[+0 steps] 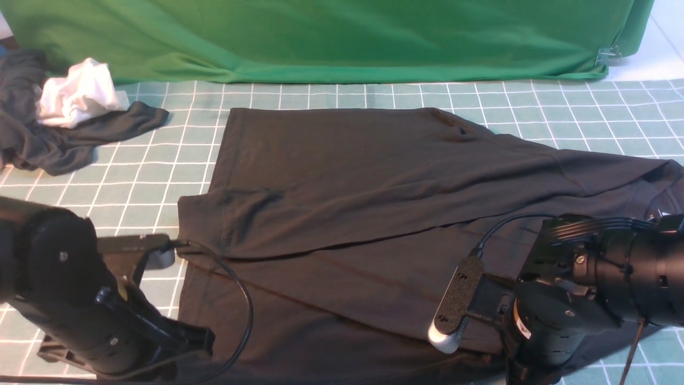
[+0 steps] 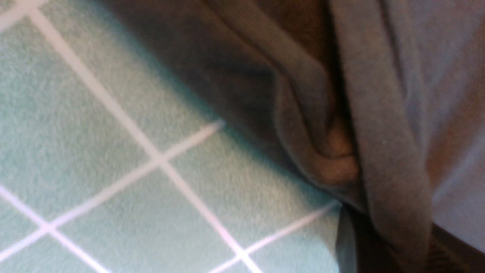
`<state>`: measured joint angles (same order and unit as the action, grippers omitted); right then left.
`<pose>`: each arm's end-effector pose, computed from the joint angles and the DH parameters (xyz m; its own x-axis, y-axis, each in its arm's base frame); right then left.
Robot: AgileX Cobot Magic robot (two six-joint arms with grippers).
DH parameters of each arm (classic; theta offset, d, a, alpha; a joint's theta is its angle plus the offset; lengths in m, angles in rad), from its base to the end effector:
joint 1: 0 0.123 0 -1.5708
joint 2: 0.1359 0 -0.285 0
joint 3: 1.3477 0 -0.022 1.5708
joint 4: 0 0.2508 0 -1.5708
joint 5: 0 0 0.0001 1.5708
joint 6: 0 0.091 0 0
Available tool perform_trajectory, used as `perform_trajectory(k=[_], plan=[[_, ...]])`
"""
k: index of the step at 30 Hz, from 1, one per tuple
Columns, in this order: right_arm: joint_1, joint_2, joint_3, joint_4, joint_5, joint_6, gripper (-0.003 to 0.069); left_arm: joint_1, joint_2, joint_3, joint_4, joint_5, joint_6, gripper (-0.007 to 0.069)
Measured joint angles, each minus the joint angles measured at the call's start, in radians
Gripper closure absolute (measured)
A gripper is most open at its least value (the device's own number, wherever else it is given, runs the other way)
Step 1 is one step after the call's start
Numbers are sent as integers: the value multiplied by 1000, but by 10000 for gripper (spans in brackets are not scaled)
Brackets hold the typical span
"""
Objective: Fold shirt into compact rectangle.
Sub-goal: 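Grasp the near edge of the shirt at its hem and shoulder corners, then fold the black garment in half by bringing its near edge over to the far edge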
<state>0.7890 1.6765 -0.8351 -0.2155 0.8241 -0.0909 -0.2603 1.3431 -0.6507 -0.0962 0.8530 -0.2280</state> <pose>0.1978 0.1789 0.1542 -0.5191 -0.8540 0.0330 -0.8470 0.5089 -0.1535 0.1944 -0.0586 0.1920 -0.9955 -0.0314 -0.0892 -0.0222 0.9946 -0.1018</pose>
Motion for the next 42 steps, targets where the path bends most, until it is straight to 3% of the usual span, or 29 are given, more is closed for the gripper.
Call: perform_trajectory(k=[6,12,22,29,42], plan=[[21,-115,47,133,25,13,605,0,-64,5,17,49,-8,612],[91,-187,131,171,52,97,605,0,-125,27,5,114,-12,612],[98,-208,99,80,87,148,606,0,-151,-69,-8,118,-33,612],[-22,-210,10,54,103,151,606,0,-115,-214,27,66,-77,612],[-222,-114,-147,54,17,145,606,61,230,-447,43,-115,-112,612]])
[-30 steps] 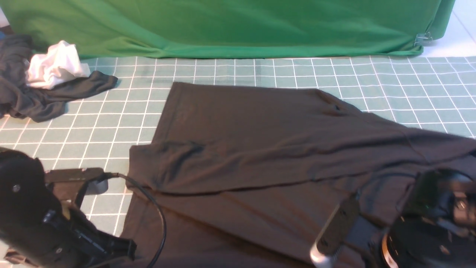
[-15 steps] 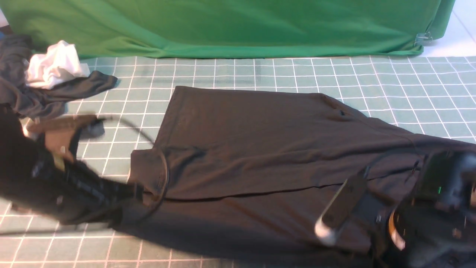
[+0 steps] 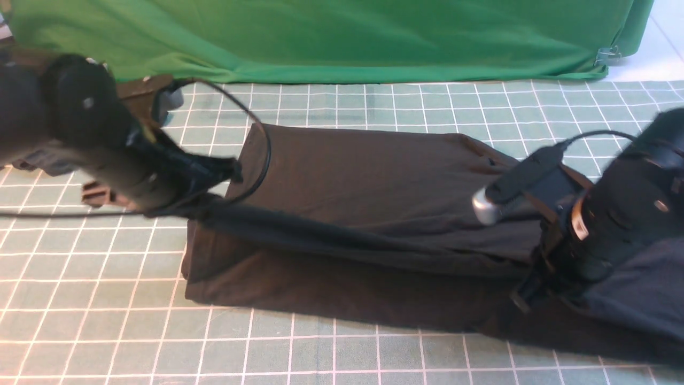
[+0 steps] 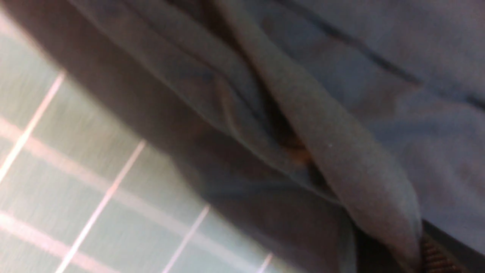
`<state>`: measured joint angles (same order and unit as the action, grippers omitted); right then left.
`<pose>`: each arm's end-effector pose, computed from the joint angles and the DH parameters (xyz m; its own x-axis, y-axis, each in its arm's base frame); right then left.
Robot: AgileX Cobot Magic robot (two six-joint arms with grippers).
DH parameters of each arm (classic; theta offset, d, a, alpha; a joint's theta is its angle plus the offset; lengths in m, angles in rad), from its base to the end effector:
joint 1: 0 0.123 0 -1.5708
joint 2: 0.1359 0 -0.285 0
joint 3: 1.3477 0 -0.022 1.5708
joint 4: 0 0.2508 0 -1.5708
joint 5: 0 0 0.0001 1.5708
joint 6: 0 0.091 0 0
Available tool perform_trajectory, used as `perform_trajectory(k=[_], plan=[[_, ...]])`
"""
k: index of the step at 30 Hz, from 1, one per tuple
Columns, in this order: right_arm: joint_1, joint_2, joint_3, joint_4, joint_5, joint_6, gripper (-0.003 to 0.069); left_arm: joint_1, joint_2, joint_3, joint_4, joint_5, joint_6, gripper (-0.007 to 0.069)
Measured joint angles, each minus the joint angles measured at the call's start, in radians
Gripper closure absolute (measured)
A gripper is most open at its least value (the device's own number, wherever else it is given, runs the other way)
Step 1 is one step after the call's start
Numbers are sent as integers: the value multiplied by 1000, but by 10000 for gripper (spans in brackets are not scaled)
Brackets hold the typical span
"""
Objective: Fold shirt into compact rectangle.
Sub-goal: 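Fold the black garment in half by bringing its near edge over to the far edge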
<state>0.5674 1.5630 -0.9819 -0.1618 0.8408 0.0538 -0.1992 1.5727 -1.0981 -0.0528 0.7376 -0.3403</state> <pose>0.2498 0.1462 0.2184 -0.7896 -0.5675 -0.2335 -0.5532 0.8229 -0.1295 0.3119 -0.0663 0.2488 -0.9001 -0.1959 -0.3892 -0.1298 0.9732 -0.1897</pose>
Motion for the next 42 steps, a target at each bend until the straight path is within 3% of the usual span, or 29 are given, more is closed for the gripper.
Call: perform_trajectory(k=[7,20,29,34,37,39,42], plan=[[-81,171,-153,-3,-65,-16,606,60,156,-149,-34,-78,3,612],[-206,437,-469,-4,-159,-32,606,77,455,-447,-34,-144,25,612],[-243,517,-555,-4,-285,-34,596,102,581,-611,-53,-163,25,612],[-248,553,-555,-8,-380,-34,487,105,623,-623,-54,-203,26,608],[-248,567,-556,-11,-462,-34,365,105,642,-623,-54,-237,-1,577],[-248,570,-558,-11,-520,-34,291,111,647,-623,-52,-270,-30,534],[-257,570,-587,-12,-512,-34,272,125,644,-643,-52,-285,-50,428]])
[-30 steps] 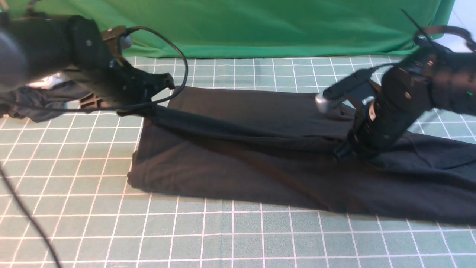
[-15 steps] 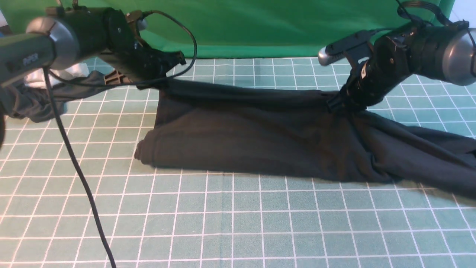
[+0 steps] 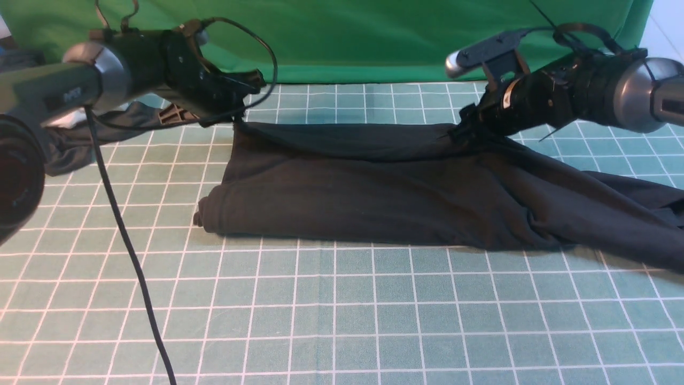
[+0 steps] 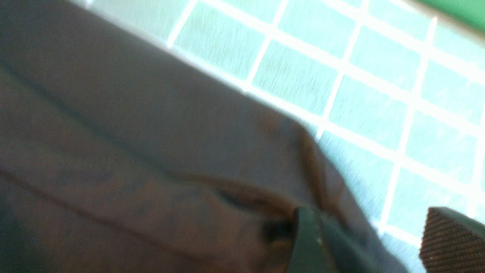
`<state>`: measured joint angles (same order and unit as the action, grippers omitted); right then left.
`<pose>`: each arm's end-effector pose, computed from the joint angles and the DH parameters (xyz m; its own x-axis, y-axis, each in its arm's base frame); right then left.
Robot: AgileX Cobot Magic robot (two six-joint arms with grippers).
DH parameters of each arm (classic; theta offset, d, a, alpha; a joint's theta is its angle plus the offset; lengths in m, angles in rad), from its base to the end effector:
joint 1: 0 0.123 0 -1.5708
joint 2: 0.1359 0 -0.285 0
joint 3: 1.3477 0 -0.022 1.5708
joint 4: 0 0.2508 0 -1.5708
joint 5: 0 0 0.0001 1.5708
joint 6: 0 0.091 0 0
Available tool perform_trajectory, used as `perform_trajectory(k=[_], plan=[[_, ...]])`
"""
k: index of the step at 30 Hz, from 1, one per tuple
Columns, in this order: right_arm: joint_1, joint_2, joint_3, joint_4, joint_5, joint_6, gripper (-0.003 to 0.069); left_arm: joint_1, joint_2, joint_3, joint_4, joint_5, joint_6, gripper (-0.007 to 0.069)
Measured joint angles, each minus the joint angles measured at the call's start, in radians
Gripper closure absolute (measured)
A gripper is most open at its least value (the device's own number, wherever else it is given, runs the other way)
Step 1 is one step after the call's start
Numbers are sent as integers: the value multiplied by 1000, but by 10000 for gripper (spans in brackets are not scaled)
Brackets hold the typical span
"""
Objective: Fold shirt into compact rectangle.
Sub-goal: 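Fold the black garment in half by bringing its near edge over to the far edge, then pull the folded dark garment lengthwise by its ends to straighten it flat on the table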
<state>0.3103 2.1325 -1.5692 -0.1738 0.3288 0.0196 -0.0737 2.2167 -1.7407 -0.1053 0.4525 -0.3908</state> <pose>0.4579 0.1415 0.1808 -0.6374 -0.3560 -0.6834 -0.3638 0.9208 -0.1403 0.5002 -0.0411 0.1828 -0.7049 -0.4154 -0.5749 -0.2542 0.9046 -0.3421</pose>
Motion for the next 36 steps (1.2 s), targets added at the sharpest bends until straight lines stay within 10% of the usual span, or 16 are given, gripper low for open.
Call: perform_trajectory(k=[4,10,21,29,36], plan=[[-24,-8,-62,2,86,7,312,31,-7,-73,0,57,-3,323],[-50,-55,-234,155,513,-85,615,78,-27,-296,-8,394,128,230],[29,119,-224,407,452,-212,641,74,-27,-320,-200,574,298,598],[3,168,-238,326,27,-140,641,73,-27,-320,-299,582,326,613],[-84,97,-374,319,344,-123,641,73,-27,-320,-303,688,385,613]])
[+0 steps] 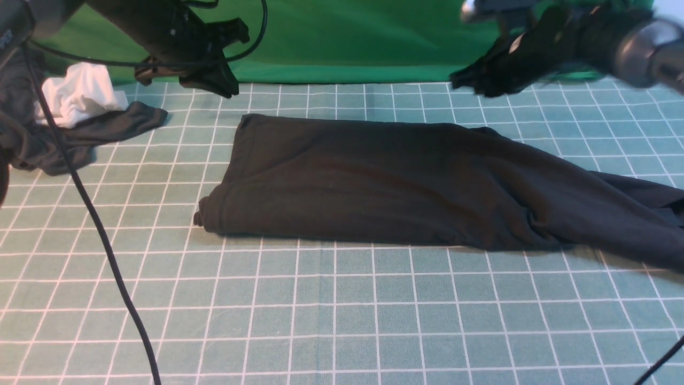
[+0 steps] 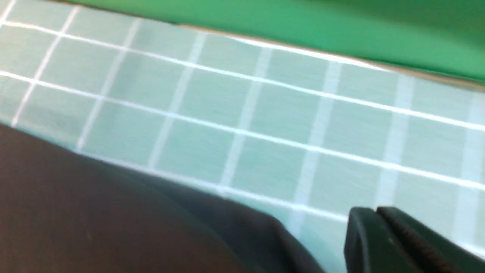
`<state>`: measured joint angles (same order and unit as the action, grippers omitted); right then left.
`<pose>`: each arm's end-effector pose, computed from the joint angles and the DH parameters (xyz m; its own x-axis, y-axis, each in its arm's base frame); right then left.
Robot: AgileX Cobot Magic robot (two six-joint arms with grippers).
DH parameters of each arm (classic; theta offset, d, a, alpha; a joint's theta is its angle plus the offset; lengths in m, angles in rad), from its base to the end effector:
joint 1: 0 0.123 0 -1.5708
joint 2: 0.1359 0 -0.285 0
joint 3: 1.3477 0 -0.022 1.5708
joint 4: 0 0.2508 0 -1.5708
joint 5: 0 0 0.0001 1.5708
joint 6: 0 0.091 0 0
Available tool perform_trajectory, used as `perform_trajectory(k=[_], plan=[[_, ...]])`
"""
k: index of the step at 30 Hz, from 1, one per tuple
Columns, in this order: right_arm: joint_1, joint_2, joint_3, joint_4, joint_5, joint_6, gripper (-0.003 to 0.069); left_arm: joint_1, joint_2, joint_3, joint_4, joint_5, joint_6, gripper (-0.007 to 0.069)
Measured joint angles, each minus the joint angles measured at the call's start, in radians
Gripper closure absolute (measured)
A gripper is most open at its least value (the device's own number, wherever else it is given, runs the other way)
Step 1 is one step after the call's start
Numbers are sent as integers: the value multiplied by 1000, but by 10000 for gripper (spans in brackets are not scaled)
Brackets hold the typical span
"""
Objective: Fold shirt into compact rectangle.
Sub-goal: 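Pull the folded dark garment lengthwise by its ends to straighten it flat on the table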
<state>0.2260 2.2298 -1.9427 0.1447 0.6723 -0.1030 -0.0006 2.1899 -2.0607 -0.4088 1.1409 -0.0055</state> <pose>0.4973 0.1227 0.2252 -0.7460 -0.1608 -0.6463 -0.2720 0.9594 0.0753 0.4814 -0.0332 0.2645 -0.9243 -0.1702 -0.3417 -0.0212 0.9167 -0.3990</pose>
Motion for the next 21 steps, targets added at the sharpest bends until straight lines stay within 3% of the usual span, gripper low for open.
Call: perform_trajectory(k=[7,15,19,21], plan=[[-101,-148,-55,0,480,-106,645,0,0,0,31,18,17,613],[-263,-354,214,-11,531,-33,639,0,0,0,31,26,18,612],[-339,-423,437,-14,512,-23,599,0,0,0,34,26,20,612],[-384,-423,572,-14,396,-10,538,0,0,0,38,25,20,612]])
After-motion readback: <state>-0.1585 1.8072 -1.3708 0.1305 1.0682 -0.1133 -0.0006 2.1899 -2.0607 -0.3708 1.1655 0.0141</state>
